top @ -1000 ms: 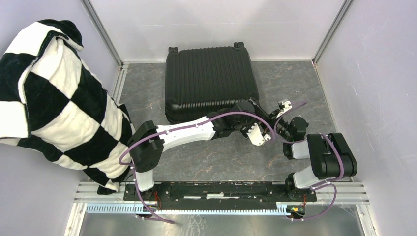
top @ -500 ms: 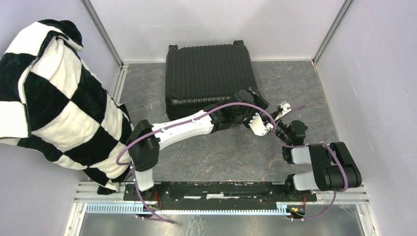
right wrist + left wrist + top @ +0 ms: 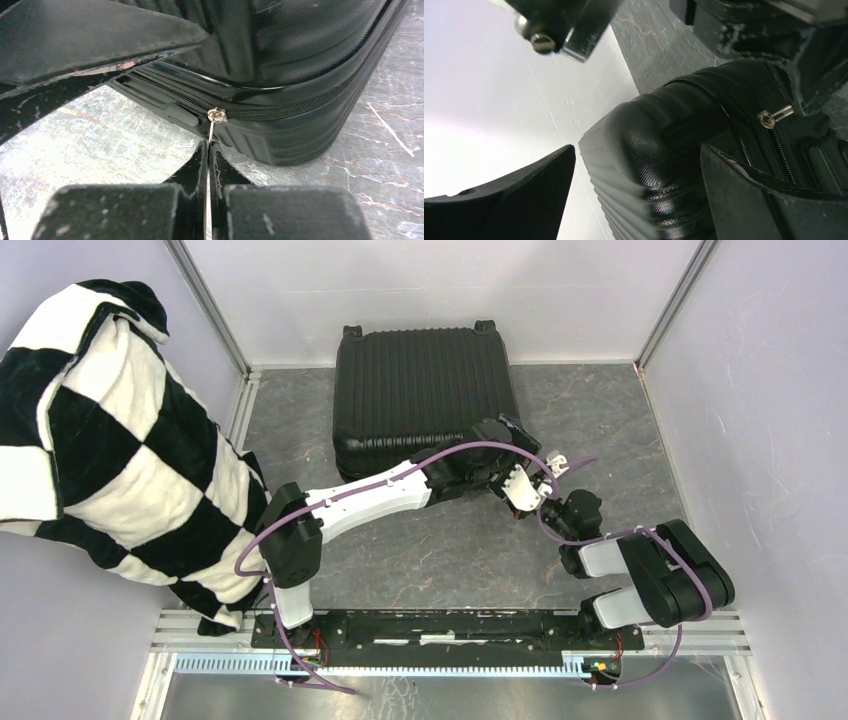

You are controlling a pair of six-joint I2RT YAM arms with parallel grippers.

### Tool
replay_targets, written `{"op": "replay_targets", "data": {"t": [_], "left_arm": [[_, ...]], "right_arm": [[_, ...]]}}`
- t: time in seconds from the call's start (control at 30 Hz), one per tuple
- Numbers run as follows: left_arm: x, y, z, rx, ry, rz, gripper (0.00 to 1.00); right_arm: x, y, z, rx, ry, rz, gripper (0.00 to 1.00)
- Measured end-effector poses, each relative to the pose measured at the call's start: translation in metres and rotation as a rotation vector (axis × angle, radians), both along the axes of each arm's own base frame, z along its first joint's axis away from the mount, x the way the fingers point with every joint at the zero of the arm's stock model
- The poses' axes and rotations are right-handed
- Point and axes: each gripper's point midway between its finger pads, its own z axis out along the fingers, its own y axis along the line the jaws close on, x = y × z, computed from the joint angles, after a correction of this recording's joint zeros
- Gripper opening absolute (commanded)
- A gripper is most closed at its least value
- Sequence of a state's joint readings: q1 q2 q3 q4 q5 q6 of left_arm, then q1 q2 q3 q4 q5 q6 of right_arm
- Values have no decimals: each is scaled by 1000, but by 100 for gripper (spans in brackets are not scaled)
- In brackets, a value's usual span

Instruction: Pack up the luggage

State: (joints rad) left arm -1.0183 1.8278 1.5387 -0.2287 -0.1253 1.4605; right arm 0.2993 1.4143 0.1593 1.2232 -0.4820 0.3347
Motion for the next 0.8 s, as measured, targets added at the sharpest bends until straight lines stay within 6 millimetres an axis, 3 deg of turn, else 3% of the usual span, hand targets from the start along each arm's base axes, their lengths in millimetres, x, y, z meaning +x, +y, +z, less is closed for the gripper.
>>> {"op": "replay_targets", "data": {"t": [0.3, 0.37, 0.47, 0.53, 0.6, 0.7, 0.8], "left_arm": [[2, 7, 8, -21, 58, 51, 100], [3, 11, 22, -47, 100, 90, 100], [18, 24, 76, -157, 128, 189, 100], [29, 46, 116, -260, 140, 256, 100], [33, 78, 132, -309, 180, 325, 100], [42, 132, 137, -371, 262, 454, 100], [63, 197, 126, -452, 329, 639, 98]], "right_arm": [[-4, 21, 0, 78, 20, -42, 0], [-5, 23, -2, 107, 37, -55, 0], [-8, 26, -6, 136, 70, -59, 0], [-10, 29, -5, 142, 74, -50, 0], [-12, 30, -4, 142, 75, -47, 0], [-12, 29, -3, 136, 74, -53, 0], [-12, 28, -4, 127, 77, -65, 0]]}}
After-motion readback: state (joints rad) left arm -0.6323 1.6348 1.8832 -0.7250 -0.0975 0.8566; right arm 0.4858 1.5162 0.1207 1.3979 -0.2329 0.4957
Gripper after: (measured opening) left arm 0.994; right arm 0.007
